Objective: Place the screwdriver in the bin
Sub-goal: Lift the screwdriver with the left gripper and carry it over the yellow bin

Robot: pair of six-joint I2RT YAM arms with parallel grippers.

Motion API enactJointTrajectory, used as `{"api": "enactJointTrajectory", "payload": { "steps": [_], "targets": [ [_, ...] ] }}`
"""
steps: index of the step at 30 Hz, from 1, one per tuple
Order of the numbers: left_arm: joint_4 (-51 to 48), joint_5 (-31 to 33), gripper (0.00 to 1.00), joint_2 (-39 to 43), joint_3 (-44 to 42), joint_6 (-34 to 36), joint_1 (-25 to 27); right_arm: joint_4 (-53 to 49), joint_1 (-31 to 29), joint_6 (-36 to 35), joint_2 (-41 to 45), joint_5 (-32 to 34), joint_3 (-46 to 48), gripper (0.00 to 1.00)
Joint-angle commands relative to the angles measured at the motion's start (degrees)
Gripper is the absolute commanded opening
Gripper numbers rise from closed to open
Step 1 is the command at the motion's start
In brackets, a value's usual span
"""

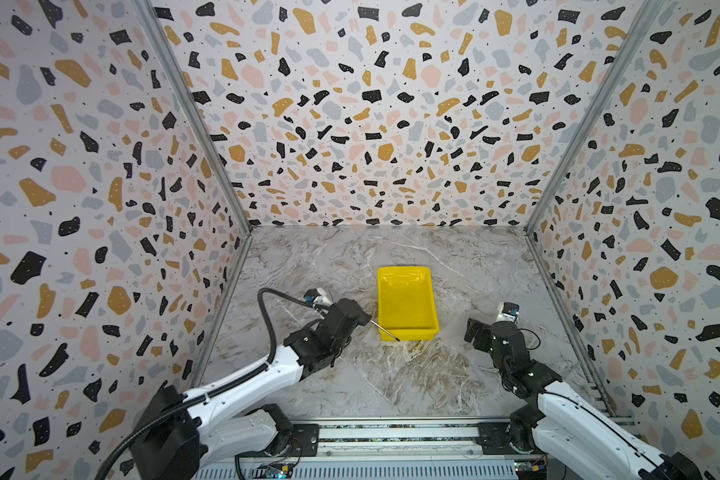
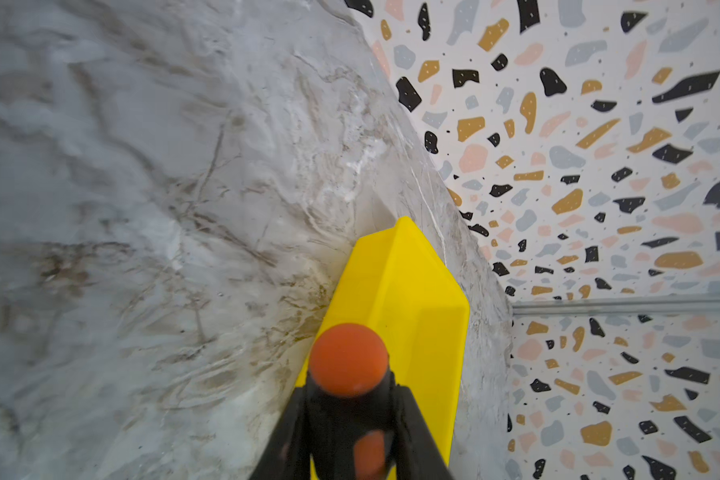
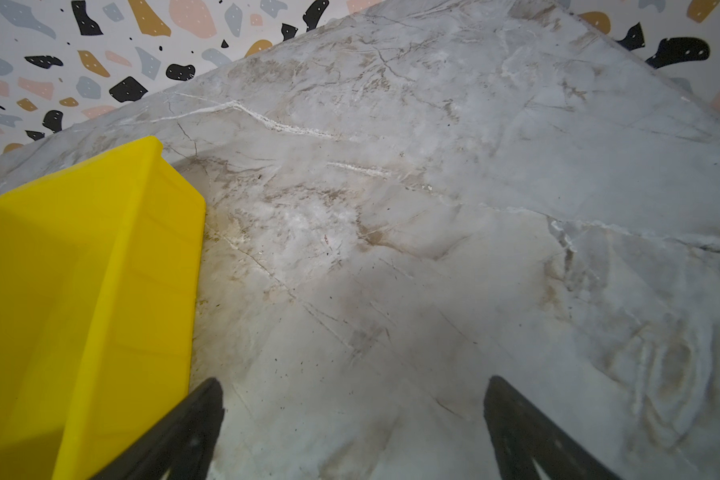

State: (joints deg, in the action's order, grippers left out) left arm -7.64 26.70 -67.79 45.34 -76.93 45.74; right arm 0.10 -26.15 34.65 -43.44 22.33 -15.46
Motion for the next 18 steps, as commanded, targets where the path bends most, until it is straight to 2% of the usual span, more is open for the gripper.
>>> {"api": "enactJointTrajectory", "payload": {
  "steps": [1, 8, 18],
  "targets": [
    [2.14, -1.58, 0.0, -4.7, 8.99, 11.07, 0.45, 0.36, -0.29, 0.1, 0.14, 0.59, -0.12, 0.99],
    [6.58, -5.68, 0.0, -17.18, 16.11, 14.12, 0.47, 0.42, -0.39, -0.02, -0.58, 0.35, -0.36, 0.99],
    [6.94, -1.86, 0.0, -24.68, 16.5, 16.0, 1.01, 0.71, -0.48, -0.18, -0.93, 0.15, -0.41, 0.99]
  ]
}}
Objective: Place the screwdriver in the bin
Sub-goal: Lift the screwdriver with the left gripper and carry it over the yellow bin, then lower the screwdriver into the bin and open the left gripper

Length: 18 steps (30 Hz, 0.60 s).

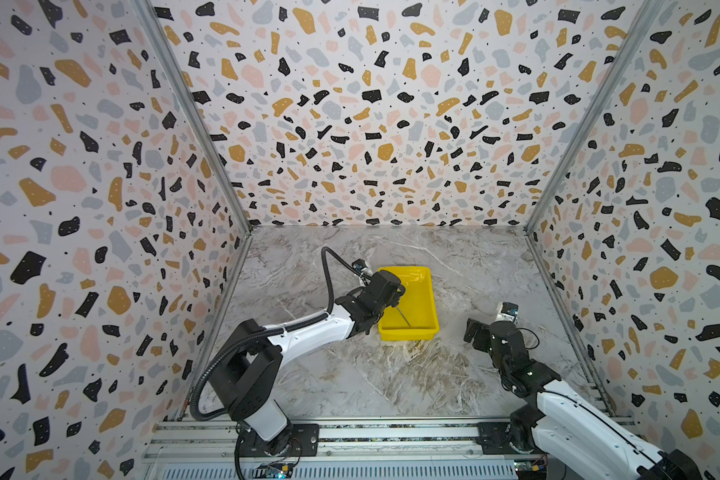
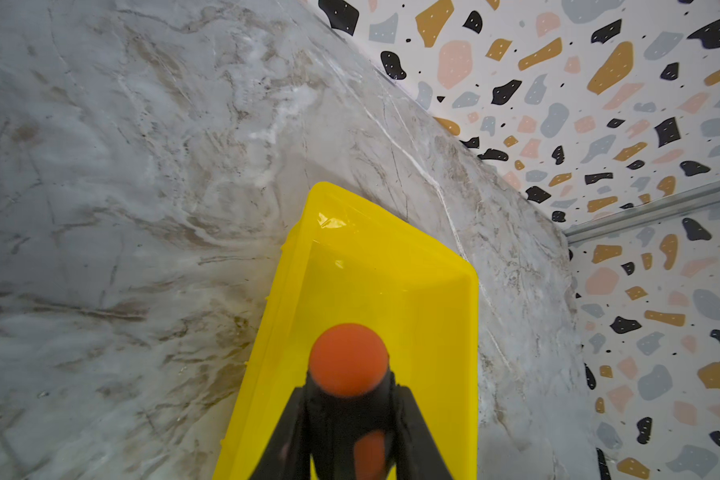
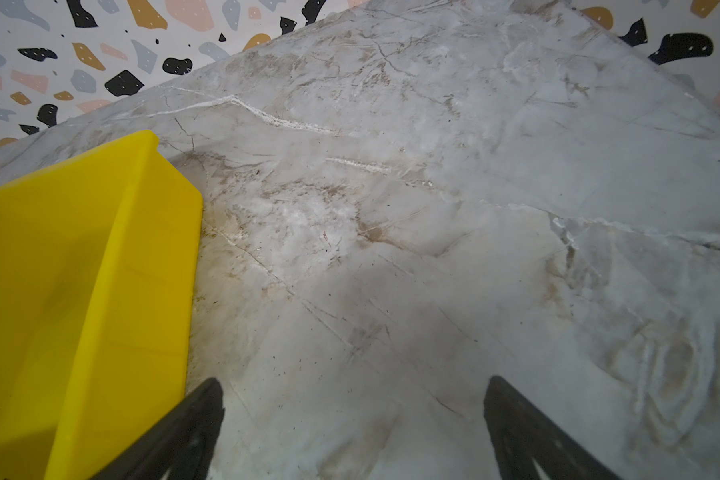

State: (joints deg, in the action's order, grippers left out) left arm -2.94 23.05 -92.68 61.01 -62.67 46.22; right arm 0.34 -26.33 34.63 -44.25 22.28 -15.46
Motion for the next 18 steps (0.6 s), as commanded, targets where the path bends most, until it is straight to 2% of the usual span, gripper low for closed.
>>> {"api": "enactJointTrajectory", "payload": {
  "steps": [1, 18],
  "targets": [
    [2.24, 1.89, 0.0, -0.01, 0.8, 1.69, 0.55, 0.59, -0.3, -0.18, -0.23, 0.22, -0.44, 0.99],
    [2.41, 0.42, 0.0, -8.64, 4.47, 0.36, 3.73, 0.61, -0.39, -0.24, -0.67, 0.17, -0.53, 0.99]
  ]
}}
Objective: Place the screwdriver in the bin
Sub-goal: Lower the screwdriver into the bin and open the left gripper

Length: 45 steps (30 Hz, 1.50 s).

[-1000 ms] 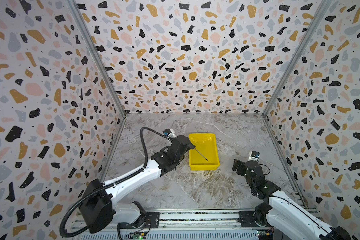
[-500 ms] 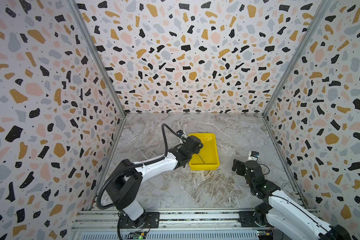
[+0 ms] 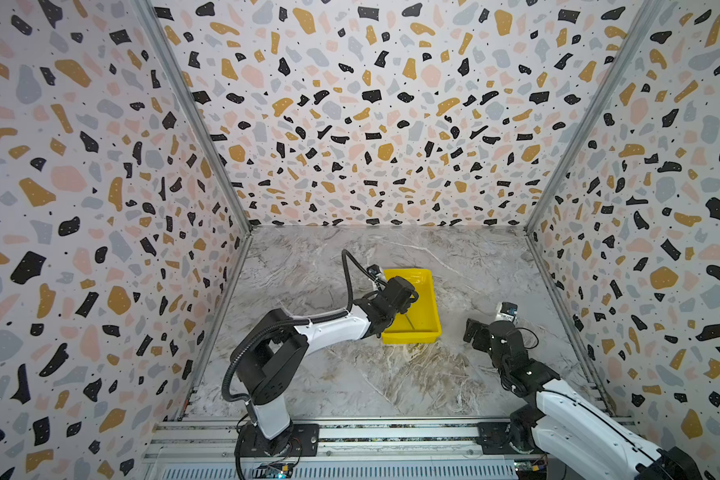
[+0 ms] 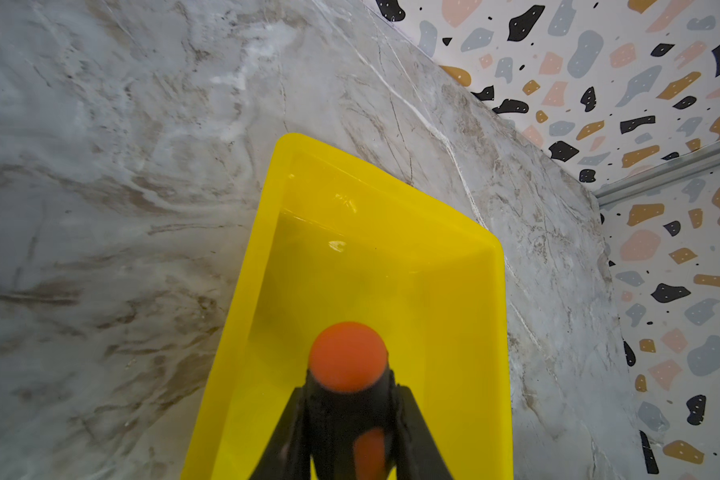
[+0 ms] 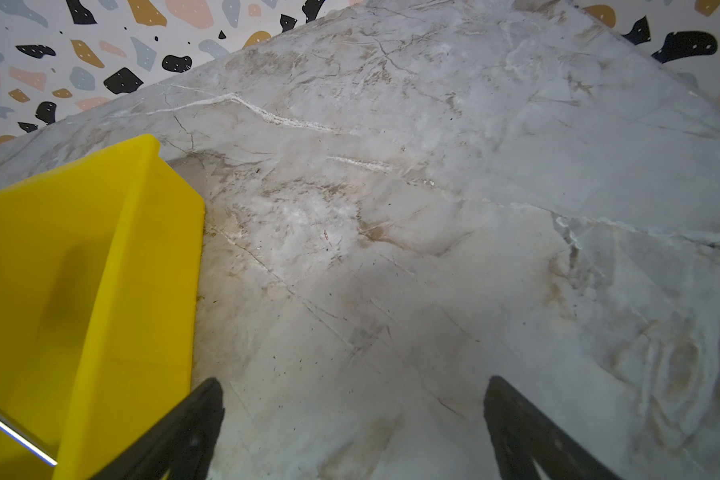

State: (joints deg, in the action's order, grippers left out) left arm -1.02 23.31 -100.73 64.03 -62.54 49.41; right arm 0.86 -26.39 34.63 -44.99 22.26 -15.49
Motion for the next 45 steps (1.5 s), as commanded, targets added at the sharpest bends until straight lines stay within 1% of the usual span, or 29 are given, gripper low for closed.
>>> {"api": "enactJointTrajectory", "payload": {
  "steps": [1, 7, 13, 15, 17, 18, 19, 22, 23, 26, 27, 34, 39, 41, 43, 45],
  "targets": [
    [0.48, 0.15, 0.0, -0.61, 1.36, 0.42, 0.52, 0.02, -0.33, -0.22, 0.08, 0.24, -0.51, 0.99],
    [-2.58, 0.89, 0.0, -0.5, 3.35, 1.38, 0.53, 0.04, -0.33, -0.25, 0.41, 0.22, -0.42, 0.99],
    [-5.24, 0.51, 0.03, -1.31, 5.21, 0.79, 0.52, -0.2, -0.33, -0.26, 0.86, 0.23, -0.43, 0.99],
    [-5.54, -0.3, 0.11, -1.76, 5.81, 1.17, 0.53, -0.17, -0.37, -0.19, 1.12, 0.19, -0.29, 0.99],
    [-6.0, -0.71, 0.13, -1.92, 6.47, 1.83, 0.57, -0.16, -0.32, -0.18, 1.39, 0.24, -0.17, 0.99],
    [-6.45, -0.43, 0.15, -1.84, 6.72, 1.99, 0.52, -0.21, -0.34, -0.26, 1.41, 0.14, -0.16, 0.99],
    [-6.98, 0.17, 0.16, -1.69, 6.81, 1.95, 0.57, -0.1, -0.37, -0.27, 1.44, 0.11, -0.16, 0.99],
    [-7.38, 0.97, 0.25, -1.11, 6.54, 1.99, 0.56, -0.04, -0.39, -0.35, 1.09, 0.03, -0.27, 0.99],
    [-7.93, 1.55, 0.33, -0.9, 6.67, 2.01, 0.53, -0.01, -0.39, -0.35, 0.95, -0.01, -0.3, 0.99],
    [-8.66, 2.0, 0.36, -0.46, 6.93, 2.35, 0.52, -0.06, -0.41, -0.38, 0.85, -0.02, -0.4, 0.99],
    [-9.11, 2.35, 0.46, -0.16, 7.08, 2.4, 0.52, -0.09, -0.41, -0.44, 0.85, -0.04, -0.34, 0.99],
    [-8.16, 3.25, 0.47, 2.23, 6.46, 3.12, 0.55, -0.07, -0.4, -0.44, 0.96, -0.03, -0.31, 0.99],
    [-9.26, 3.31, 0.47, 5.0, 6.77, 4.63, 0.58, 0.08, -0.41, -0.44, 0.73, -0.03, -0.33, 0.99],
    [-9.35, 4.75, 0.47, 8.25, 5.93, 5.82, 0.52, -0.07, -0.41, -0.44, 0.44, 0.01, -0.42, 0.99],
    [-9.34, 7.51, 0.49, 12.56, 4.09, 7.22, 0.53, -0.41, -0.41, -0.36, 0.43, 0.15, -0.51, 0.99],
    [-8.85, 11.02, 0.51, 18.15, 1.32, 10.15, 0.52, -0.42, -0.41, -0.27, 0.75, 0.24, -0.43, 0.99]
  ]
}}
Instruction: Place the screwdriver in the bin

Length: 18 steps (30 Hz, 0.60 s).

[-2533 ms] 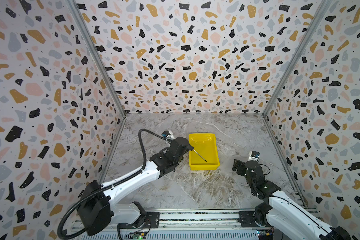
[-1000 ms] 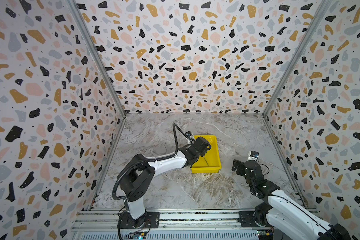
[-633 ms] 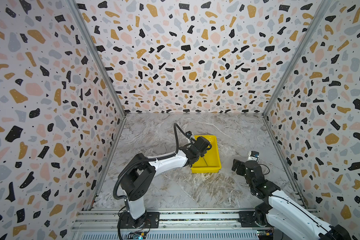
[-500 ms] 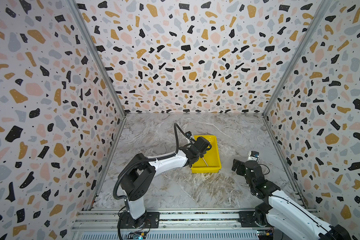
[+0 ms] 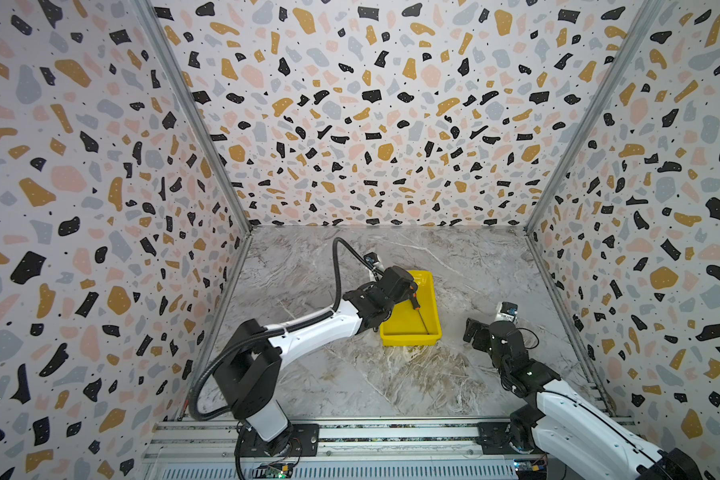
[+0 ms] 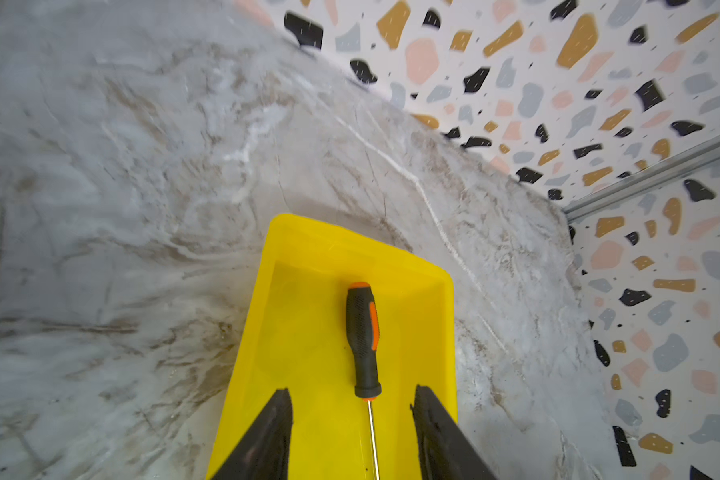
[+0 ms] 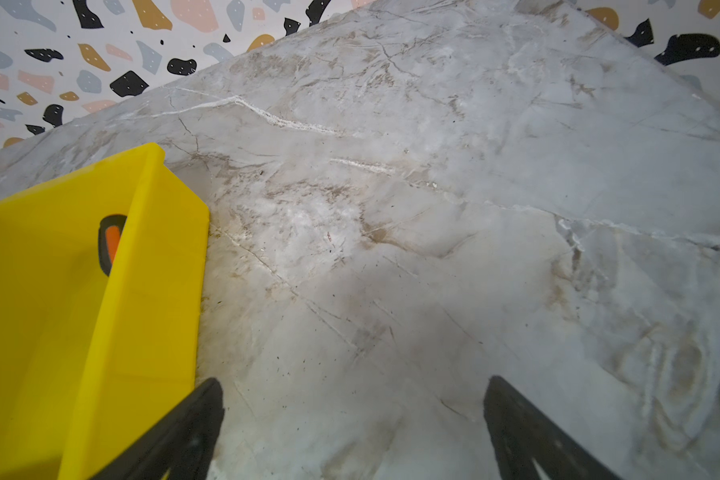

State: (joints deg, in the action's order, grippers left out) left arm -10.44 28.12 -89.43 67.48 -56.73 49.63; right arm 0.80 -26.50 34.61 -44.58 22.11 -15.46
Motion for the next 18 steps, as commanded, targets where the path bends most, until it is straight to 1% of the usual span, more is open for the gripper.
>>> {"api": "enactJointTrajectory", "payload": {
  "steps": [1, 2, 3, 5, 7, 9, 10, 11, 12, 13, 14, 16, 18],
  "targets": [
    [0.44, 8.56, 0.65, 10.18, -3.89, 5.63, 0.35, -0.31, -0.31, -0.25, 0.5, 0.38, -0.39, 0.99],
    [-0.15, 11.24, 0.85, 13.68, -5.87, 9.02, 0.37, -0.23, -0.31, -0.29, 0.7, 0.34, -0.28, 0.99],
    [-0.47, 13.53, 1.0, 16.8, -8.1, 11.18, 0.33, -0.22, -0.3, -0.32, 0.79, 0.39, -0.19, 0.99],
    [1.19, 18.69, 1.0, 24.31, -15.16, 18.12, 0.34, -0.25, -0.3, -0.33, 0.78, 0.39, -0.19, 0.99],
    [1.72, 28.35, 1.0, 32.06, -23.82, 21.31, 0.32, 0.0, -0.33, -0.42, 0.67, 0.13, -0.2, 0.99],
    [1.6, 33.96, 1.0, 38.74, -30.01, 24.57, 0.45, 0.48, -0.48, -0.59, 0.43, 0.03, -0.09, 0.99],
    [-0.95, 37.75, 1.0, 42.02, -31.96, 18.79, 0.54, 0.59, -0.53, -0.6, 0.13, 0.03, -0.22, 0.99],
    [-2.04, 36.65, 1.0, 44.64, -33.77, 14.55, 0.48, 0.6, -0.57, -0.6, -0.06, 0.09, -0.32, 0.99],
    [2.23, 33.52, 1.0, 47.46, -36.99, 15.33, 0.48, 0.51, -0.57, -0.51, -0.36, 0.23, -0.43, 0.99],
    [7.0, 29.3, 1.0, 49.91, -40.69, 17.74, 0.49, 0.35, -0.57, -0.38, -0.6, 0.43, -0.53, 0.99],
    [9.14, 28.36, 1.0, 51.32, -43.37, 17.65, 0.51, 0.13, -0.57, -0.25, -0.76, 0.75, -0.69, 0.99],
    [10.2, 28.21, 1.0, 52.04, -47.18, 14.91, 0.55, -0.26, -0.66, 0.01, -0.86, 1.22, -0.8, 0.99],
    [9.08, 28.91, 1.0, 50.37, -47.66, 14.98, 0.49, -0.28, -0.66, 0.04, -0.65, 1.35, -0.72, 0.99]
  ]
}}
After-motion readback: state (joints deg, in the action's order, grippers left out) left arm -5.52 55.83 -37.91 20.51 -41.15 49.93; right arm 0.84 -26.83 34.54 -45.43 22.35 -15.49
